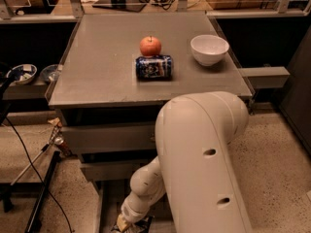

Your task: Place blue chip bag into bottom drawer

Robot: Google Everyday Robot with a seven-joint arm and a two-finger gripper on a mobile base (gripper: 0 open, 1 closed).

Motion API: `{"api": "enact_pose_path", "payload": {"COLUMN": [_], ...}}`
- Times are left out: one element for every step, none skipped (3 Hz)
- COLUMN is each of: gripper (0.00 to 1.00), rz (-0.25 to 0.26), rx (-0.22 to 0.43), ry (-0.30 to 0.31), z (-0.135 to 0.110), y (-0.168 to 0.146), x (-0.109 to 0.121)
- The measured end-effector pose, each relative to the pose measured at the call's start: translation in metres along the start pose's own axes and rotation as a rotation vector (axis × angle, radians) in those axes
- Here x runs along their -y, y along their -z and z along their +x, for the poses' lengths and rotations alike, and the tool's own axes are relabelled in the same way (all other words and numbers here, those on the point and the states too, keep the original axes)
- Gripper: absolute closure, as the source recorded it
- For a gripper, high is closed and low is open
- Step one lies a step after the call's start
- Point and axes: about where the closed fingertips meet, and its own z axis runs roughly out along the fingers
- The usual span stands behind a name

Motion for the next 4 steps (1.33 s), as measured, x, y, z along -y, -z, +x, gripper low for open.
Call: {"api": "enact_pose_path", "payload": {"gripper": [1.00, 1.00, 1.00, 1.00], "rz": [-0.004, -0.004, -0.037, -0.059], "rx": [-0.007, -0.007, -0.003, -0.011], "ry": [-0.049, -0.049, -0.062, -0.086], "z": [0.006, 0.006, 0.000, -0.011], "y": [-0.012, -0.012, -0.023, -0.042], "x": [0.025, 0.025, 0.031, 0.045]}}
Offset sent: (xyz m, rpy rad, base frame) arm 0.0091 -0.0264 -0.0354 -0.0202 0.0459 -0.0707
